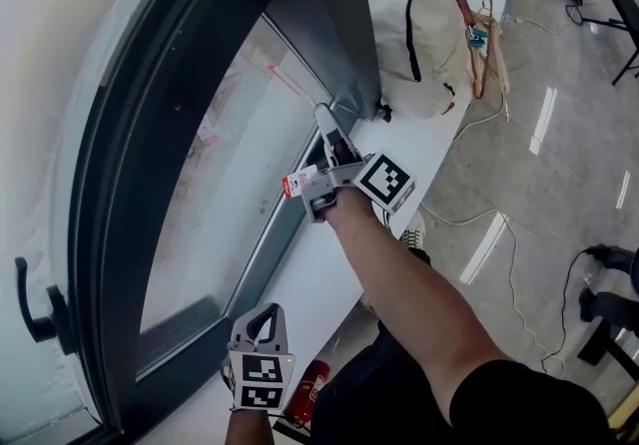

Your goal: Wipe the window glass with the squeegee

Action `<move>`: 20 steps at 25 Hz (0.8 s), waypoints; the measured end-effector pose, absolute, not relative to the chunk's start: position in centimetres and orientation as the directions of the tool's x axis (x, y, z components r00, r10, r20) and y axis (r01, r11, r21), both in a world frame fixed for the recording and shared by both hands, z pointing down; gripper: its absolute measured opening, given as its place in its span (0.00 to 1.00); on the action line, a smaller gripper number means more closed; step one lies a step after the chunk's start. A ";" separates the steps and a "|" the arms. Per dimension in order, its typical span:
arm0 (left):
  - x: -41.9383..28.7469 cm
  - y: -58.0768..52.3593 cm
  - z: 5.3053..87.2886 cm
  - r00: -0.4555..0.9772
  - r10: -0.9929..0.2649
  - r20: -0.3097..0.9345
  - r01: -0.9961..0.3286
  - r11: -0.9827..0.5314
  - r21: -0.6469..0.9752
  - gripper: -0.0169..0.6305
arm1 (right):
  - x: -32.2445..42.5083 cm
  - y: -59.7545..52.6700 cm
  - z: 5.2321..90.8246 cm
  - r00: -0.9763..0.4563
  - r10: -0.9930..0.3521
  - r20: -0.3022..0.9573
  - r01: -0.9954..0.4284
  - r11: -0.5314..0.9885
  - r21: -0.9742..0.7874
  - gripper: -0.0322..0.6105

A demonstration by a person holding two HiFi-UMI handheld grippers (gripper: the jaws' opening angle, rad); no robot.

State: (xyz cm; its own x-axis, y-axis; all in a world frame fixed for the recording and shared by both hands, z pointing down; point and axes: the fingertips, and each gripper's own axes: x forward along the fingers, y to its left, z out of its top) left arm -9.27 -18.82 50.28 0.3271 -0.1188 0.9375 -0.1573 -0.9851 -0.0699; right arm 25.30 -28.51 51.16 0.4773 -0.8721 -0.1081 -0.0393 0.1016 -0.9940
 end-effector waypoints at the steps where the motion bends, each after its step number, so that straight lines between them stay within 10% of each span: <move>1: -9.6 -18.7 50.2 0.327 -0.121 0.937 -0.160 -0.985 -0.072 0.03 | 24.7 -28.5 51.2 0.473 -0.875 -0.107 -0.037 0.102 -0.994 0.19; 20: -18.1 -16.8 49.4 0.334 -0.155 0.930 -0.215 -0.973 -0.085 0.03 | 12.0 -27.6 50.8 0.369 -0.924 -0.096 -0.039 0.087 -0.995 0.19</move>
State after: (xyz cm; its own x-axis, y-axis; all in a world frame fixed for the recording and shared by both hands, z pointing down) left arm -18.08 -16.81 49.41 0.3337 -0.1553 0.9298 -0.2152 -0.9728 -0.0852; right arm 12.03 -27.56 50.75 0.3692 -0.9244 -0.0956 -0.0390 0.0874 -0.9954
